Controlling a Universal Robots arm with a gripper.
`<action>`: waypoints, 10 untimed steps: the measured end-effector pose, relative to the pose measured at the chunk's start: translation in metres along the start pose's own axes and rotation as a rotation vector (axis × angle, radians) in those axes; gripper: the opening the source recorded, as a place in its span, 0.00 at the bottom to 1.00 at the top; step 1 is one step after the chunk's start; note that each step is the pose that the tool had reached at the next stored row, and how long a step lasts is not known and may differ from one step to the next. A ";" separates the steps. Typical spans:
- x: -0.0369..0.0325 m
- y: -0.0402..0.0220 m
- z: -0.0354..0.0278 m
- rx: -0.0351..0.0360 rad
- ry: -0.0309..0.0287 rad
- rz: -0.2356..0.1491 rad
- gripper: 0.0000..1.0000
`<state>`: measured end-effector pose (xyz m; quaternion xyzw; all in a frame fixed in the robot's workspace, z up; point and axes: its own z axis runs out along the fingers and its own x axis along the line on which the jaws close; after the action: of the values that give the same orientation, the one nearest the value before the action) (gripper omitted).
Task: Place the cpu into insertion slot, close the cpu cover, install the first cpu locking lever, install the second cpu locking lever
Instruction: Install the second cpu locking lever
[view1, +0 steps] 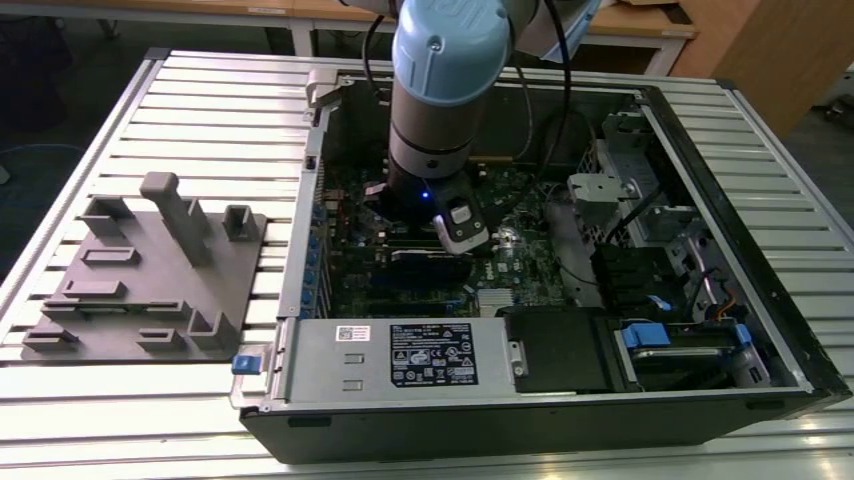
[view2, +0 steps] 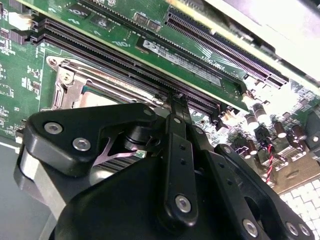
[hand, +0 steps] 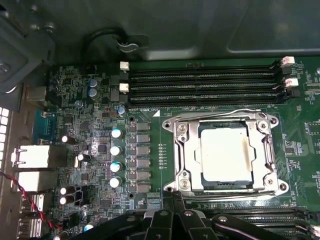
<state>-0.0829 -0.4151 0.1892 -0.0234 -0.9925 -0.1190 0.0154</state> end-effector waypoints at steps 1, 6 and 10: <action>0.0001 -0.0001 0.0001 -0.0004 0.0002 0.000 0.11; 0.0005 0.0000 0.0007 -0.0052 0.0010 0.000 0.11; 0.0011 -0.0005 -0.0001 -0.0154 0.0028 0.000 0.11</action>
<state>-0.0841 -0.4155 0.1892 -0.0235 -0.9915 -0.1267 0.0167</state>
